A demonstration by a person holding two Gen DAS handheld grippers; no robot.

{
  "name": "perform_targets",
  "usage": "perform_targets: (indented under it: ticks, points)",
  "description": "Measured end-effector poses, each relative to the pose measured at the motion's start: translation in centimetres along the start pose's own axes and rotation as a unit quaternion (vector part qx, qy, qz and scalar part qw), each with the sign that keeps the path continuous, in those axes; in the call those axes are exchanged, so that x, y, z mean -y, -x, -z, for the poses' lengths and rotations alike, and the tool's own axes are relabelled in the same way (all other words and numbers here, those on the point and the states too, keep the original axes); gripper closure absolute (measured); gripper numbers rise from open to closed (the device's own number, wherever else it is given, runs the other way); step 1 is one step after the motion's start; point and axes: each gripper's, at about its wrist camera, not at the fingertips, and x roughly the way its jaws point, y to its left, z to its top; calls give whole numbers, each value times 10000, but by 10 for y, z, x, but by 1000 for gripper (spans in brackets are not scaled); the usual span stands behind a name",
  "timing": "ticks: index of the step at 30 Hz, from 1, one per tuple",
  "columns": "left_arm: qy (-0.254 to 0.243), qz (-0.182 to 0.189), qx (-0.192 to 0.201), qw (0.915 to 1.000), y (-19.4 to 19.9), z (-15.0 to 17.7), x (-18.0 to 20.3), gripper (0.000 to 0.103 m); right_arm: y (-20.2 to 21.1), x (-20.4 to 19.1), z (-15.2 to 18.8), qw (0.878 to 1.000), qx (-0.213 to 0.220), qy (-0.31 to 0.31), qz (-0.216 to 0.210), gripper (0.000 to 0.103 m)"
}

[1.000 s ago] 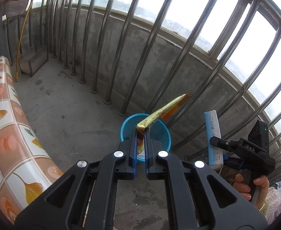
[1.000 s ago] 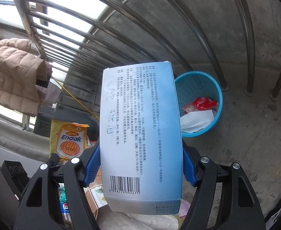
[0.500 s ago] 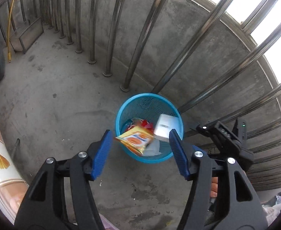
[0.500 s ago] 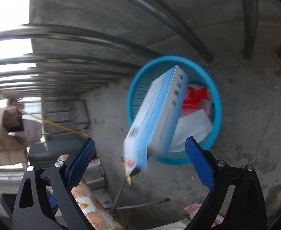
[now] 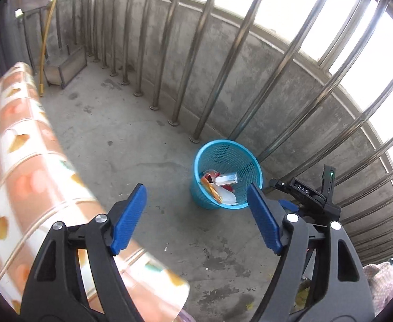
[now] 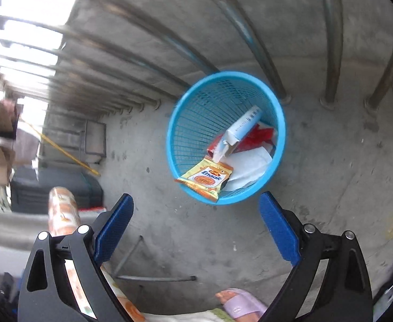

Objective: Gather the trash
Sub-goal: 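Move both tools back to the table, then grasp the green plastic bag with the left tool while the right grasps the clear lid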

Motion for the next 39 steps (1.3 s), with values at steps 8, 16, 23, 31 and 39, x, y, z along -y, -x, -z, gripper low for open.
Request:
perform_targets:
  ticks: [8, 16, 23, 31, 39]
  points:
    - [186, -724, 1175, 9903, 149, 67, -73, 23, 79, -145, 54, 9720, 842, 2121, 566, 8]
    - [1197, -1740, 2180, 9528, 281, 172, -173, 21, 130, -279, 169, 9049, 1545, 3908, 679, 6]
    - [2392, -1767, 2420, 9236, 317, 239, -244, 21, 132, -344, 245, 8776, 1308, 4602, -288, 6]
    - [2717, -1696, 2379, 9170, 311, 258, -282, 21, 88, -407, 303, 8693, 93, 4790, -1217, 6]
    - [1659, -1733, 2644, 9341, 284, 209, -271, 30, 20, -449, 314, 8689, -535, 4753, -1271, 18]
